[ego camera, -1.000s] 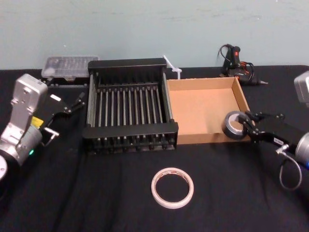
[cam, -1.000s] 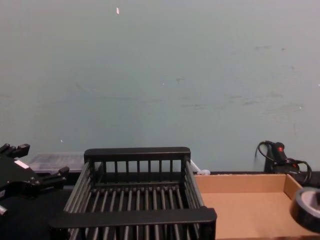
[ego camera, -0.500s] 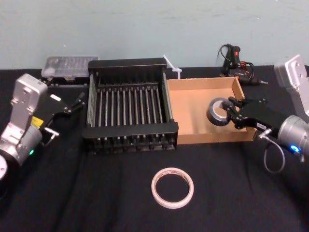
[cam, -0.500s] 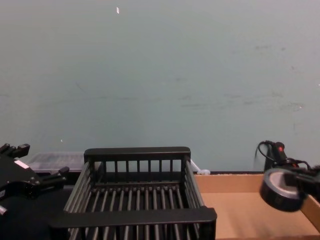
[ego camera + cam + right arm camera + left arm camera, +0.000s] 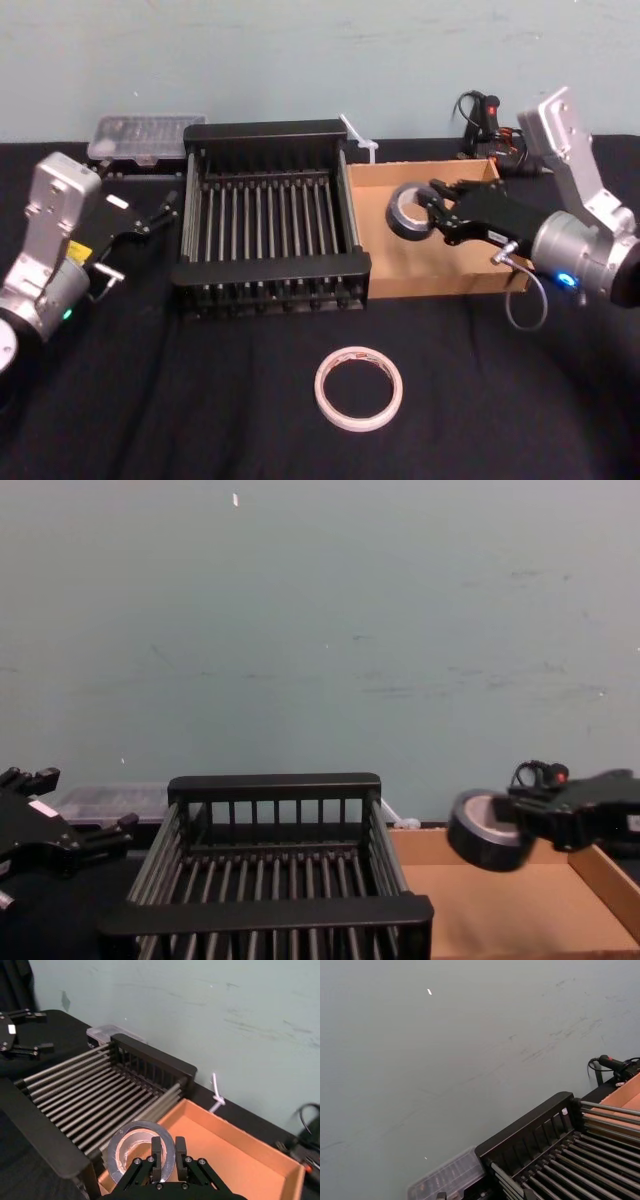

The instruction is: Pick up the white tape and place it into the black box , Pick up the silver tape and place it into the brown box.

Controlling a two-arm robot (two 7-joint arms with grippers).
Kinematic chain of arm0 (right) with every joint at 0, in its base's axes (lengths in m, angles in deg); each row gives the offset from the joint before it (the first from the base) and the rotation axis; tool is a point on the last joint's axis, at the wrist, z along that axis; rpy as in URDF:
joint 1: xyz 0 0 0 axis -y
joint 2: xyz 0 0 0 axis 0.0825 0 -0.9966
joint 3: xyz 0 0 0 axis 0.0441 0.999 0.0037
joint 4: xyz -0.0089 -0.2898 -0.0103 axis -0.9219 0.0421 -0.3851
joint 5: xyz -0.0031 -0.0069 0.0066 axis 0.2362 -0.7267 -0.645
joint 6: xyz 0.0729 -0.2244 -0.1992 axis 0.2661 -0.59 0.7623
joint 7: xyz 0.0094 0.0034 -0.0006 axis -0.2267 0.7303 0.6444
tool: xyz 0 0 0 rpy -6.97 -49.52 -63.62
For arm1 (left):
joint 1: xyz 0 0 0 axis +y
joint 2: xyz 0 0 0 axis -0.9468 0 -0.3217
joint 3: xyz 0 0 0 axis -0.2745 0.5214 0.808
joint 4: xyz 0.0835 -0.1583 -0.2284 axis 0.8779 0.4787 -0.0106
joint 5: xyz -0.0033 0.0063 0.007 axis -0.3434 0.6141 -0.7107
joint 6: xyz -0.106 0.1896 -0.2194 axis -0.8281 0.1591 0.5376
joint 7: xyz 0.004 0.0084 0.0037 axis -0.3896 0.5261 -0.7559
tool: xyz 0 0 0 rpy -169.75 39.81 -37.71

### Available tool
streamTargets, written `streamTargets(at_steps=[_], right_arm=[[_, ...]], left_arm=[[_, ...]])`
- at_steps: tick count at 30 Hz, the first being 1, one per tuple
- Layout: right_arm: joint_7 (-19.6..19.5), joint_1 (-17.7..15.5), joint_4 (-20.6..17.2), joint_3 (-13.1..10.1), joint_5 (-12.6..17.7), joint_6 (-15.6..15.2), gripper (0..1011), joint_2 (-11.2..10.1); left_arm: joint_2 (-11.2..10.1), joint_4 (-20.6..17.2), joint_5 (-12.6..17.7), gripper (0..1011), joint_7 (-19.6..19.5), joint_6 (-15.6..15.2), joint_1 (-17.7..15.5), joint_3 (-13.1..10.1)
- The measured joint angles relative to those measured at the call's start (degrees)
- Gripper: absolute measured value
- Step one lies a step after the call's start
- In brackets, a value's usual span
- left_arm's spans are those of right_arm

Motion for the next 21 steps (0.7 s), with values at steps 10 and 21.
streamTargets(at_steps=[10,21], right_arm=[[1.1,4.5,3.4,3.4,-1.9,0.2,170,2.7],[2.8,8.5,7.4,6.4,-3.6,0.7,170,5.5]], left_arm=[[0.0,0.0,0.0,1001,0.0,0.0,0.0,0.0],[0.0,0.0,0.0,1001,0.0,0.0,0.0,0.0]])
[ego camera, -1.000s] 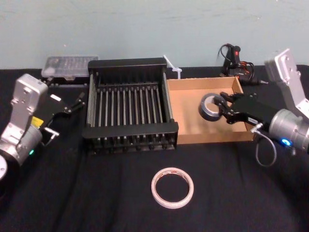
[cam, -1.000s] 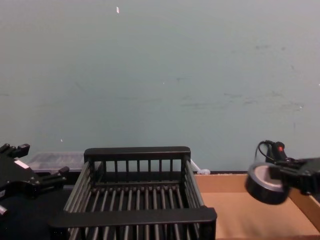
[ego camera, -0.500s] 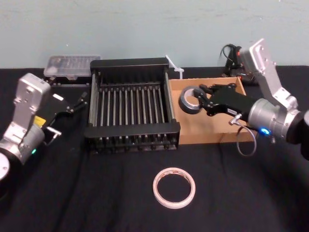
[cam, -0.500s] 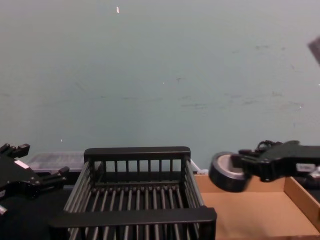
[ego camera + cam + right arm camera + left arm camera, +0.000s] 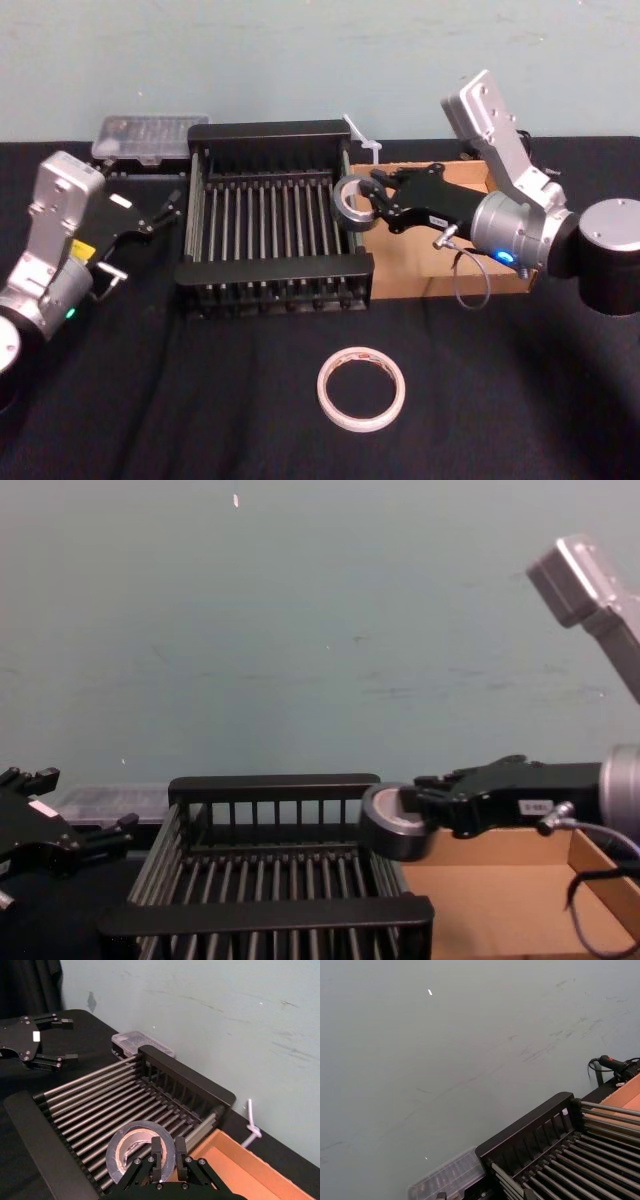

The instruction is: Pick up the white tape and place it into the black box , Pick up the silver tape and place it into the brown box.

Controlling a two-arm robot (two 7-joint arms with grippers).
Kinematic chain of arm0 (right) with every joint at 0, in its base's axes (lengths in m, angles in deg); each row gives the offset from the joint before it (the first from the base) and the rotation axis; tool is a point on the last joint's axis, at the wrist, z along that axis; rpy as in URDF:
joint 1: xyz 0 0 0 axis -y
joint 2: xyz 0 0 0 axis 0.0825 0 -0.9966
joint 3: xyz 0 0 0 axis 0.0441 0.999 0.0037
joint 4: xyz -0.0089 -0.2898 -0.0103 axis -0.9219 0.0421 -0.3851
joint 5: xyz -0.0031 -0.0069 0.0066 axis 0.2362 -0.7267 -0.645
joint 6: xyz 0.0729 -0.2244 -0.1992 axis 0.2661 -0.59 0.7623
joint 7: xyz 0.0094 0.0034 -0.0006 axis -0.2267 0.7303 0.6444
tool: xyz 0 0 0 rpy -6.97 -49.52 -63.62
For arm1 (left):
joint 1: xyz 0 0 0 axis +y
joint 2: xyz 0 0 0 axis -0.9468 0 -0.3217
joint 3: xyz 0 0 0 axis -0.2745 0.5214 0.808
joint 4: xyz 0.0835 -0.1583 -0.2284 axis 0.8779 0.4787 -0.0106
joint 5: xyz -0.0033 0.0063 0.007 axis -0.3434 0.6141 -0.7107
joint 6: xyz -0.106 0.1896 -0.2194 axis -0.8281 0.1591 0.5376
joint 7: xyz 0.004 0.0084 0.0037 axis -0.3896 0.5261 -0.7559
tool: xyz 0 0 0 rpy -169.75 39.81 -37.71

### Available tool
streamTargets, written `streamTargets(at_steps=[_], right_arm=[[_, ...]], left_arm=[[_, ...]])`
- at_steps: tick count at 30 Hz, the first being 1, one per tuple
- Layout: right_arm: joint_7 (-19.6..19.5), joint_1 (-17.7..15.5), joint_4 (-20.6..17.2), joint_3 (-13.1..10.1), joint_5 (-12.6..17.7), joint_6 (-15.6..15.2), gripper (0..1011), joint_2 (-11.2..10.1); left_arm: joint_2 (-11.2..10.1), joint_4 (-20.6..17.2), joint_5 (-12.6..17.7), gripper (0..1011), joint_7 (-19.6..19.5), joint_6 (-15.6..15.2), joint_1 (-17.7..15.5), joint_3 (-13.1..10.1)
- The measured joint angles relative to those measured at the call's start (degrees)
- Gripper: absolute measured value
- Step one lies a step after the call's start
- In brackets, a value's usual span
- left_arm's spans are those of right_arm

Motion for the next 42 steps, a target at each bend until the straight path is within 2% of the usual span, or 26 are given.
streamTargets(at_steps=[11,21,42], right_arm=[[1.4,2.4,2.8,2.0,-0.6,0.8,170,2.0],[0.8,3.0,4.0,2.1,-1.0,0.9,170,2.7],[-3.6,2.4,7.9,-3.8,-1.4,0.1,170,1.4]], left_arm=[[0.0,0.0,0.0,1001,0.0,0.0,0.0,0.0],[0.0,0.0,0.0,1001,0.0,0.0,0.0,0.0],[0.0,0.0,0.0,1001,0.0,0.0,0.0,0.0]])
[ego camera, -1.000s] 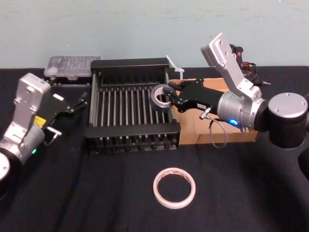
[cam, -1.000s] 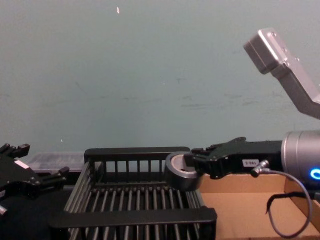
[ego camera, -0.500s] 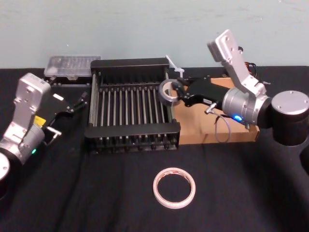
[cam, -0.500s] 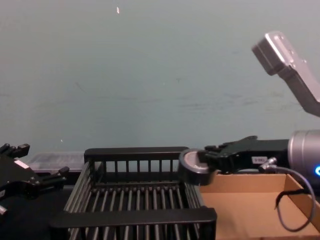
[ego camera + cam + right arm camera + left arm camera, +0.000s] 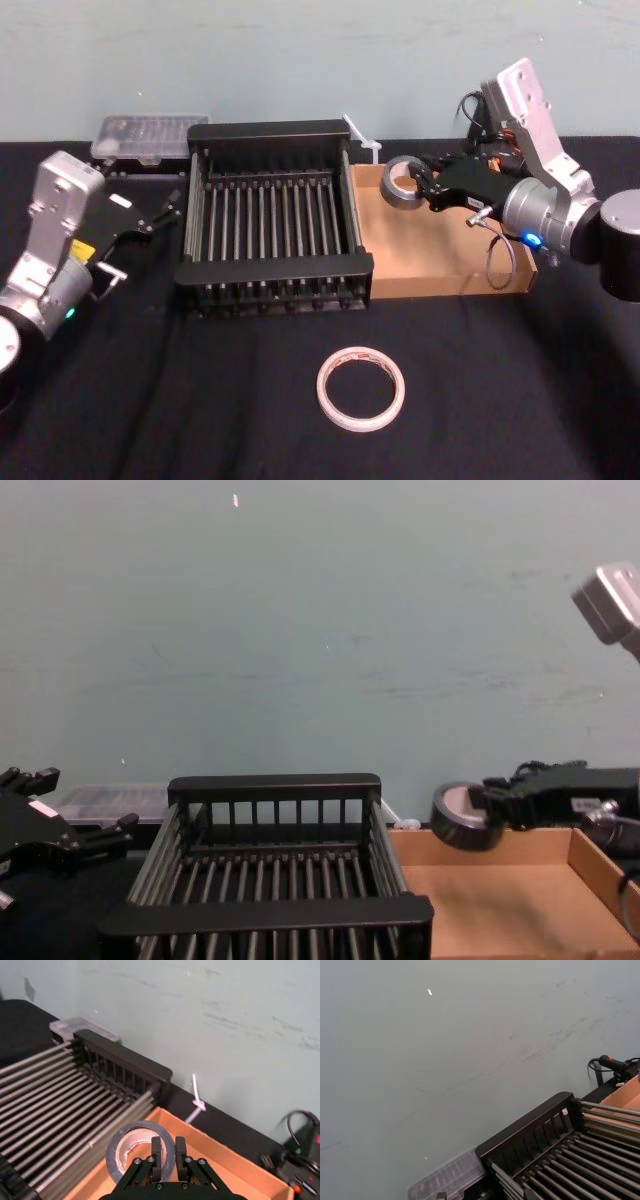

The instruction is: Pick up the white tape and place it into the black box , Pick up the silver tape and place it into the brown box.

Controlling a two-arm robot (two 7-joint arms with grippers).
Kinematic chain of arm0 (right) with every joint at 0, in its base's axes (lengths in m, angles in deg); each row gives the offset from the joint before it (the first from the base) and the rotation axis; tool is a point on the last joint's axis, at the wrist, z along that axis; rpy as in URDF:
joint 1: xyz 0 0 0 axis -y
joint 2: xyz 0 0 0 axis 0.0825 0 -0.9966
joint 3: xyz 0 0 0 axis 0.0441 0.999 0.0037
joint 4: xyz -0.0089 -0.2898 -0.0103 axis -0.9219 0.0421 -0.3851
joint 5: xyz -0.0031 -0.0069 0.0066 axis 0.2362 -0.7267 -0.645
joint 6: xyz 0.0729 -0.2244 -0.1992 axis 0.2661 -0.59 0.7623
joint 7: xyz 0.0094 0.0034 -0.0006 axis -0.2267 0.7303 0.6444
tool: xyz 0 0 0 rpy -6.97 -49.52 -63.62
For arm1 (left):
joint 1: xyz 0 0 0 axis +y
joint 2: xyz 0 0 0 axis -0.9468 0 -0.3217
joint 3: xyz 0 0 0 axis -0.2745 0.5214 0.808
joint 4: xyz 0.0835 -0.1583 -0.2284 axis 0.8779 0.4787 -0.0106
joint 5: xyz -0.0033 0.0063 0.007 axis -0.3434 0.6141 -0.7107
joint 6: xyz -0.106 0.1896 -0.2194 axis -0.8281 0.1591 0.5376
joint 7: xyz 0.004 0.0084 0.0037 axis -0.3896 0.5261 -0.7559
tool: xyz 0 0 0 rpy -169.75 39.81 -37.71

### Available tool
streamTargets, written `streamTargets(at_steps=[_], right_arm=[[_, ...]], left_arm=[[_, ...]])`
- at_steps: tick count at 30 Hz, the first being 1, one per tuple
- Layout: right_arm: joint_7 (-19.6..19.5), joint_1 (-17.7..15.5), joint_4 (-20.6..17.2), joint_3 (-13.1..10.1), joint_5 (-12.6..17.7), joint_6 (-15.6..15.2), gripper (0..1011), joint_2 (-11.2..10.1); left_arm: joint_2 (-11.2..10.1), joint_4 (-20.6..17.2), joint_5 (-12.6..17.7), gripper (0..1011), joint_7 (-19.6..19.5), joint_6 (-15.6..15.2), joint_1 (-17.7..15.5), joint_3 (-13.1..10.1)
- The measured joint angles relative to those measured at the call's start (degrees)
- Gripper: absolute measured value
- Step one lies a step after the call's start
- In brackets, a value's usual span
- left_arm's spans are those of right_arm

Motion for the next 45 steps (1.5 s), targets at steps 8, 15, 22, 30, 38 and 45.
streamTargets(at_steps=[8,15,22,30,38,45], right_arm=[[-0.3,-0.7,0.9,-0.8,-0.7,-0.4,171,-0.1],[-0.6,-1.2,1.0,-1.2,-1.1,-0.3,170,0.0],[-0.6,-1.1,1.0,-1.1,-1.1,-0.3,171,0.0],[-0.6,-1.1,1.0,-1.1,-1.1,-0.4,243,-0.1],[-0.5,-1.0,1.0,-1.0,-1.1,-0.4,501,-0.1],[-0.5,-1.0,1.0,-1.0,-1.1,-0.4,719,-0.1]], left_arm=[[0.0,0.0,0.0,1001,0.0,0.0,0.0,0.0],[0.0,0.0,0.0,1001,0.0,0.0,0.0,0.0],[0.0,0.0,0.0,1001,0.0,0.0,0.0,0.0],[0.0,0.0,0.0,1001,0.0,0.0,0.0,0.0],[0.0,0.0,0.0,1002,0.0,0.0,0.0,0.0],[0.0,0.0,0.0,1001,0.0,0.0,0.0,0.0]])
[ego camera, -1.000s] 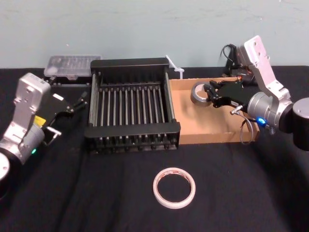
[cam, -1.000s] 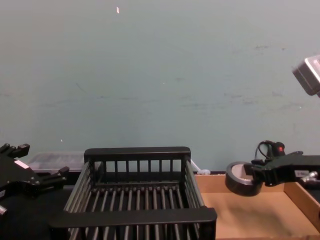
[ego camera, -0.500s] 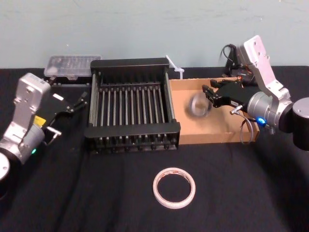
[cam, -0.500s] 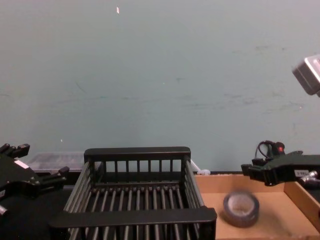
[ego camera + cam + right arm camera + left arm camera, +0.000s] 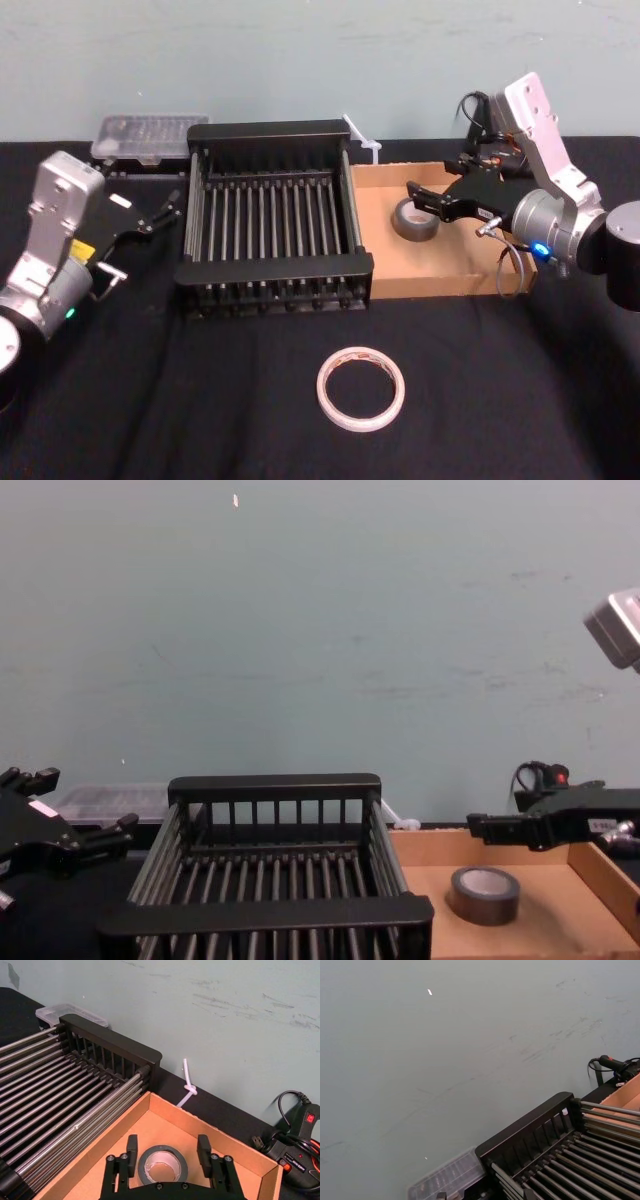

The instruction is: Pick up the white tape and place it into the black box , Pick up the silver tape and place it into the brown box.

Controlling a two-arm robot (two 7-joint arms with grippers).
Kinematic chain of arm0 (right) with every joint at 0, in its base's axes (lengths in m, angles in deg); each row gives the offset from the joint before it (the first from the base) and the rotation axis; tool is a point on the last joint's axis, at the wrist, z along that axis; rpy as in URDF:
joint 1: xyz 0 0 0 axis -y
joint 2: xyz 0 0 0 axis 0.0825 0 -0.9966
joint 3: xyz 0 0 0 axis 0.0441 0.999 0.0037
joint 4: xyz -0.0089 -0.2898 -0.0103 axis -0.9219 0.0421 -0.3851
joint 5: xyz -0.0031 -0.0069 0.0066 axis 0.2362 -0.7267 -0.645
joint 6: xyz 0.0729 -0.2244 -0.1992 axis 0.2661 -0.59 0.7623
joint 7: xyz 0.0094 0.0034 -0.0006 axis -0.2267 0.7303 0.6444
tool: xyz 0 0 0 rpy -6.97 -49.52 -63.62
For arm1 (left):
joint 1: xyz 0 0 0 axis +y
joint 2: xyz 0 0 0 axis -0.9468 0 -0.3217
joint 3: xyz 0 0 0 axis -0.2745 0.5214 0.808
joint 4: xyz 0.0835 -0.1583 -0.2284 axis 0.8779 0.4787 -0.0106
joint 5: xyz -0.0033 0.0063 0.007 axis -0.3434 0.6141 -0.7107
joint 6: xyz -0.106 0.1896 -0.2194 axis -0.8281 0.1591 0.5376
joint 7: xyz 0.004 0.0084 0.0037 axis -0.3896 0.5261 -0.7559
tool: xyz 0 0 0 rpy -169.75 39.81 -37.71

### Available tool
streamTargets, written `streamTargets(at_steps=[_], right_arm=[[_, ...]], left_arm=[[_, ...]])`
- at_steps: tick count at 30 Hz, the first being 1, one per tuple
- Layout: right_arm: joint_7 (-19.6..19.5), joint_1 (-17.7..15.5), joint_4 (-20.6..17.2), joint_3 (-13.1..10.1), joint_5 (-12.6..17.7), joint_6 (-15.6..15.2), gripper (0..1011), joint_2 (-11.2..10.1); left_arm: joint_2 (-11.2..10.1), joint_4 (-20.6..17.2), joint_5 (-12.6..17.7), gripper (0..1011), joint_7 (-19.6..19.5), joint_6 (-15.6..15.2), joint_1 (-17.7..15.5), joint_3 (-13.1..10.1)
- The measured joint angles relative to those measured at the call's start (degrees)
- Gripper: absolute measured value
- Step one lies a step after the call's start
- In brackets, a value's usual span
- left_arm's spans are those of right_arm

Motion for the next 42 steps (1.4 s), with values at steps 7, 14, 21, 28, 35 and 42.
streamTargets(at_steps=[7,14,21,28,35,42], right_arm=[[0.0,0.0,0.0,0.0,0.0,0.0,913,0.0],[0.1,0.0,0.0,-0.1,0.0,0.0,1002,0.0],[0.6,-0.5,-0.7,-0.8,0.0,-0.3,1002,0.1],[1.3,-2.8,-4.7,-1.9,0.9,-1.5,1002,-1.5],[3.5,-7.4,-11.4,-2.8,3.0,-3.9,1002,-5.5],[6.0,-12.4,-18.1,-2.7,5.1,-5.3,1002,-10.0]], left_arm=[[0.0,0.0,0.0,1001,0.0,0.0,0.0,0.0],[0.0,0.0,0.0,1001,0.0,0.0,0.0,0.0],[0.0,0.0,0.0,1001,0.0,0.0,0.0,0.0],[0.0,0.0,0.0,1001,0.0,0.0,0.0,0.0],[0.0,0.0,0.0,1001,0.0,0.0,0.0,0.0],[0.0,0.0,0.0,1001,0.0,0.0,0.0,0.0]])
